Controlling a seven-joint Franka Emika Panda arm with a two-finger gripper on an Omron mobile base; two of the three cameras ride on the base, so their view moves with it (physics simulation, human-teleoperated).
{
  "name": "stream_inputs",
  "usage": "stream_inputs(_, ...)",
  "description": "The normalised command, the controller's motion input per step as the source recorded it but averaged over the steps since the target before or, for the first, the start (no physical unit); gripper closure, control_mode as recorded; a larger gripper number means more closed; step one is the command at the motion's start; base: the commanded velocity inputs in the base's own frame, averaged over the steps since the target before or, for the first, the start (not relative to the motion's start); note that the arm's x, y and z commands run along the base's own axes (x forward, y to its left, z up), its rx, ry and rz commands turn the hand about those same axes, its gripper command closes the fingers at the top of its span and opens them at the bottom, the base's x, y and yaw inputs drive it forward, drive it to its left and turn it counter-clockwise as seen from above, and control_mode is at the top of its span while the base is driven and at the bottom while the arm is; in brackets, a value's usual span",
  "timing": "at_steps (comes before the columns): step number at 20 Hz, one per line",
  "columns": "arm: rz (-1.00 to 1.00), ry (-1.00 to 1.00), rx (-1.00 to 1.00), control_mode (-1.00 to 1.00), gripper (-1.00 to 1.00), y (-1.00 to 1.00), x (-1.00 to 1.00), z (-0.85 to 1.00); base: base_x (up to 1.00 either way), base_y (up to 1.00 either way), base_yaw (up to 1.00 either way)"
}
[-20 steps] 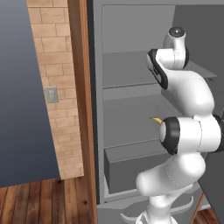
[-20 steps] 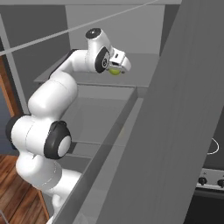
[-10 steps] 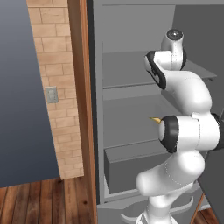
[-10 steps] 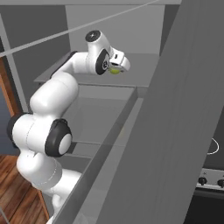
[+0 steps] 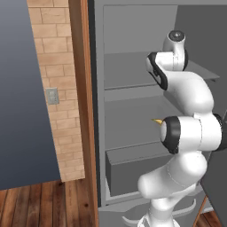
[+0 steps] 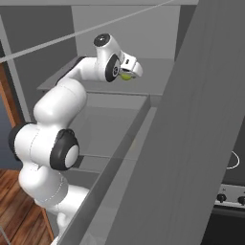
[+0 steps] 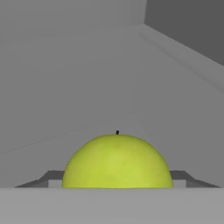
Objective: Retrieve the pear and banana from the fridge and place them into the bowl on the dining table.
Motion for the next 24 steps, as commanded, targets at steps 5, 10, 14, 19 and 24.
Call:
stream_inputs(5,0.00,0.02,0.00,-1.00,1.00,0.02,-0.92,0.00,0.00,0.00,0.00)
stream_inputs(10,0.00,-0.01,0.00,-1.00,1.00,0.13,-1.00,0.00,0.00,0.00,0.00)
stream_inputs(14,0.00,-0.07,0.00,-1.00,1.00,0.23,-1.00,0.00,0.00,0.00,0.00)
stream_inputs(19,0.00,-0.01,0.00,-1.00,1.00,0.20,-1.00,0.00,0.00,0.00,0.00)
stream_inputs(24,0.00,0.00,0.00,1.00,1.00,0.16,-0.56,0.00,-0.36,0.12,0.00)
